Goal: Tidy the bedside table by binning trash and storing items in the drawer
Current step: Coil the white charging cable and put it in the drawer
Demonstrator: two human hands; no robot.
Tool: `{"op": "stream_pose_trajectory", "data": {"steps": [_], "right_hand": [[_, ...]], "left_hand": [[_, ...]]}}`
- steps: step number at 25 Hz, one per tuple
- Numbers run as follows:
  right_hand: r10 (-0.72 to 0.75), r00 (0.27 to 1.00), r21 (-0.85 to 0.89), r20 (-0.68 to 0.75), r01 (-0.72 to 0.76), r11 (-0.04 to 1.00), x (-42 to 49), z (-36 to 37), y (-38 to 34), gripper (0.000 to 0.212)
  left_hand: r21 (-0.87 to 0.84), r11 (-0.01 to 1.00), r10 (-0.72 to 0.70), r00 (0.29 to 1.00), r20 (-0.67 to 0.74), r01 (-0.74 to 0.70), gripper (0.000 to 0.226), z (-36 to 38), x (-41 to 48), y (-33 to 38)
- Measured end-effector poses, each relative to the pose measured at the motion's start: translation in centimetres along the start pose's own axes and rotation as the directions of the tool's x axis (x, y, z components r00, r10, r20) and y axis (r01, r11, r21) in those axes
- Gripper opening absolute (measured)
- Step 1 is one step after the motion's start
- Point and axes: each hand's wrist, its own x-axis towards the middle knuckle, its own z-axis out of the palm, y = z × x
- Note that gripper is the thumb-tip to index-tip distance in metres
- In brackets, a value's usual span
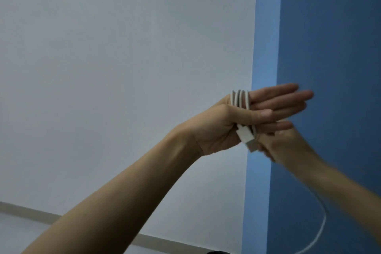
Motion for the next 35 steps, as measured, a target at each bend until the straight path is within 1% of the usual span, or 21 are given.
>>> {"op": "stream_pose_trajectory", "data": {"steps": [2, 4, 6, 7, 9, 11, 12, 13, 14, 15, 16, 17, 20, 21, 23, 25, 26, 28, 31, 33, 35], "right_hand": [[0.04, 0.995, -0.103, 0.093, -0.031, 0.994, -1.1, 0.9, 0.2, 0.032], [0.019, 0.981, -0.163, 0.192, 0.013, 0.987, -2.7, 1.5, 0.3, 0.018], [0.004, 0.978, -0.209, 0.209, 0.04, 0.977, -3.5, 1.5, 0.1, 0.017], [-0.002, 0.975, -0.293, 0.223, 0.069, 0.954, -3.7, 1.2, -0.1, 0.016], [-0.096, 0.963, -0.474, 0.253, 0.21, 0.855, -4.2, 0.7, -0.8, 0.02], [-0.261, 0.92, -0.626, 0.291, 0.39, 0.675, -4.1, -0.4, -1.9, 0.032], [-0.344, 0.894, -0.664, 0.287, 0.444, 0.602, -3.9, -1.2, -2.6, 0.032], [-0.412, 0.868, -0.657, 0.276, 0.484, 0.578, -3.5, -2.0, -3.2, 0.029], [-0.46, 0.853, -0.624, 0.247, 0.504, 0.598, -2.9, -2.7, -3.6, 0.025], [-0.503, 0.84, -0.581, 0.203, 0.517, 0.629, -2.2, -3.4, -3.9, 0.022], [-0.535, 0.83, -0.545, 0.158, 0.525, 0.654, -1.4, -3.9, -4.0, 0.02], [-0.559, 0.822, -0.518, 0.108, 0.526, 0.674, -0.6, -4.1, -4.0, 0.018], [-0.567, 0.824, -0.378, -0.006, 0.523, 0.764, 0.7, -3.9, -3.5, 0.01], [-0.534, 0.845, -0.303, -0.036, 0.5, 0.811, 0.9, -3.7, -3.3, 0.011], [-0.406, 0.913, -0.056, -0.051, 0.403, 0.913, 1.1, -3.5, -2.4, 0.013], [-0.112, 0.991, 0.268, 0.068, 0.09, 0.959, 0.8, -3.0, -2.0, 0.017], [-0.062, 0.993, 0.304, 0.102, 0.028, 0.952, 0.4, -2.5, -2.0, 0.022], [-0.17, 0.983, 0.185, 0.067, 0.156, 0.97, -0.2, -1.1, -1.7, 0.03], [-0.13, 0.989, -0.063, 0.07, 0.134, 0.989, -1.1, 0.9, -0.9, 0.038], [-0.067, 0.98, -0.179, 0.187, 0.101, 0.979, -2.0, 1.5, -0.3, 0.03], [0.001, 0.95, -0.208, 0.313, 0.067, 0.976, -3.1, 1.1, -0.2, 0.018]], "left_hand": [[0.012, 1.0, -0.017, 0.994, -0.106, 0.018, 0.055, -1.2, -0.3, -0.5], [0.015, 0.999, -0.037, 0.98, -0.197, 0.041, 0.053, -2.2, -0.9, -1.3], [0.028, 0.998, -0.048, 0.965, -0.256, 0.057, 0.05, -2.7, -1.3, -1.5], [0.053, 0.995, -0.065, 0.959, -0.277, 0.083, 0.049, -3.0, -1.3, -1.4], [0.158, 0.973, -0.118, 0.949, -0.293, 0.17, 0.046, -3.2, -1.5, -1.4], [0.239, 0.937, -0.187, 0.943, -0.275, 0.256, 0.04, -2.9, -1.9, -1.7], [0.241, 0.93, -0.212, 0.941, -0.265, 0.277, 0.034, -2.6, -2.2, -1.9], [0.212, 0.936, -0.226, 0.942, -0.25, 0.281, 0.029, -2.2, -2.4, -2.2], [0.153, 0.952, -0.228, 0.949, -0.22, 0.264, 0.034, -1.9, -2.4, -2.4], [0.115, 0.965, -0.216, 0.963, -0.158, 0.235, 0.049, -1.6, -2.5, -2.8], [0.121, 0.969, -0.208, 0.976, -0.069, 0.215, 0.061, -1.3, -2.6, -3.0], [0.148, 0.969, -0.205, 0.979, 0.017, 0.2, 0.064, -0.8, -2.7, -3.0], [0.214, 0.953, -0.243, 0.962, 0.125, 0.213, 0.037, 0.8, -2.4, -2.6], [0.177, 0.963, -0.225, 0.966, 0.124, 0.201, 0.033, 1.4, -2.4, -2.3], [0.043, 0.989, -0.146, 0.984, 0.102, 0.143, 0.042, 2.0, -2.1, -1.9], [-0.052, 0.996, -0.073, 0.996, 0.045, 0.075, 0.049, 2.3, -1.6, -1.5], [-0.062, 0.997, -0.036, 0.999, 0.022, 0.038, 0.052, 2.3, -1.3, -1.3], [-0.038, 0.999, 0.031, 0.999, 0.041, -0.03, 0.06, 2.1, -1.0, -0.9], [0.07, 0.997, 0.049, 0.997, -0.06, -0.045, 0.059, 1.1, -1.0, -0.5], [0.19, 0.982, 0.035, 0.98, -0.197, 0.004, 0.056, 0.1, -1.5, -0.5], [0.3, 0.95, -0.002, 0.96, -0.28, 0.09, 0.053, -1.0, -2.1, -0.4]]}}
